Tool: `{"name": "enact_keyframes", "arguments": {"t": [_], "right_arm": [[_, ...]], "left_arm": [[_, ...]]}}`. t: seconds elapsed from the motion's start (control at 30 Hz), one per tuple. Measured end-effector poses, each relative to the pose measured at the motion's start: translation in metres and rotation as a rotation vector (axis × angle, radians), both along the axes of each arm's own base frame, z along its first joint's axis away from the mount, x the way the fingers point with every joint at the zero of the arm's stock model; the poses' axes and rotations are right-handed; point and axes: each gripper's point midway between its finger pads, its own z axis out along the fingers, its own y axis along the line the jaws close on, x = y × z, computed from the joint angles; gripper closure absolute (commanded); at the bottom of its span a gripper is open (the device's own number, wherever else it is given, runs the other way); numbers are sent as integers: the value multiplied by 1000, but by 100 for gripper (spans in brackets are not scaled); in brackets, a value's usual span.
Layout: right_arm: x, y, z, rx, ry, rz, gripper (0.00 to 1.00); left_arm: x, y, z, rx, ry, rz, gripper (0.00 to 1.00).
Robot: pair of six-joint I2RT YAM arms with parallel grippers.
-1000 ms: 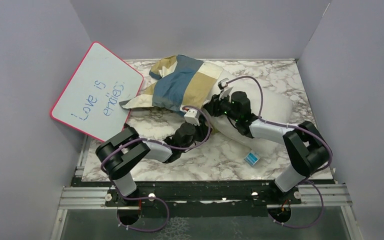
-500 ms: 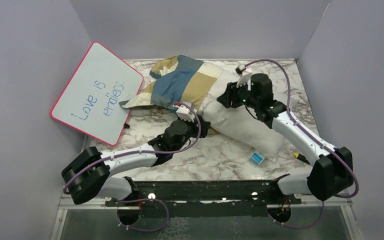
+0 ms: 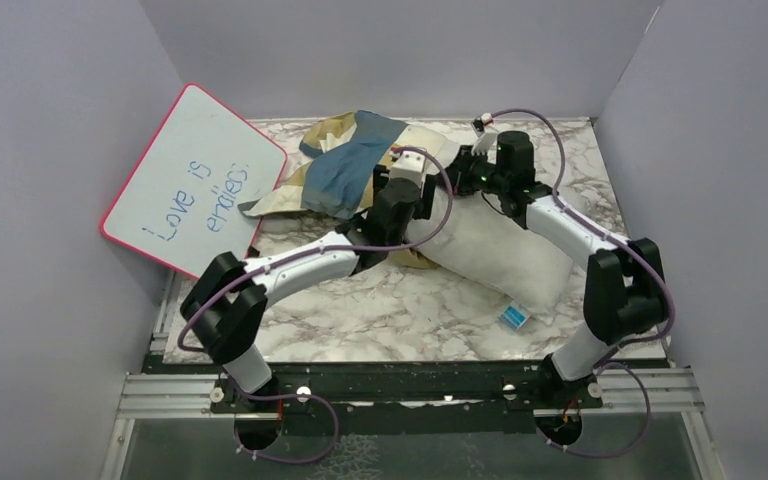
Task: Put the pillow into the pillowcase
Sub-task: Stuff the pillow into the pillowcase.
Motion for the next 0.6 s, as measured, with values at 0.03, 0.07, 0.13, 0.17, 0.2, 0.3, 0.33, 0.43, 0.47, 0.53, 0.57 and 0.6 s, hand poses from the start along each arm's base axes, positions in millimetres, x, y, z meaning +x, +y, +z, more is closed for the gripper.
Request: {"name": "enact_keyframes", "arguments": {"t": [0.03,0.07,0.13,0.17,0.2,0.3,0.33,0.43,0.47,0.53,0.57,0.6], "right_arm": [[4,3,-8,14,12,2,100],[7,5,-17,29,24,9,100],[6,10,-38,64,57,23,100],[5,12,-49,81,74,27,100],[3,13,-57,97,85,31,100],[-2,14,-68,140,78,30,100],[-3,14,-69,151,68,28,100],[-3,14,-67,176,36,24,100],[-3,14,-67,184,29,23,100],[-2,14,-67,197,18,21,100],[-2,14,-67,202,13,22,100],[-1,14,-67,207,9,21,100]], "left_arm": [[6,1,-3,18,3,11,25],[14,2,-9,48,10,28,24],[26,5,-24,105,30,52,23],[30,7,-32,128,40,60,22],[34,9,-40,153,50,68,22],[39,11,-58,217,70,82,23],[40,11,-61,238,69,88,26],[42,10,-59,261,54,92,40],[43,10,-58,269,50,95,43],[46,10,-57,288,38,99,46],[47,10,-58,302,34,101,45],[48,10,-58,320,27,104,43]]}}
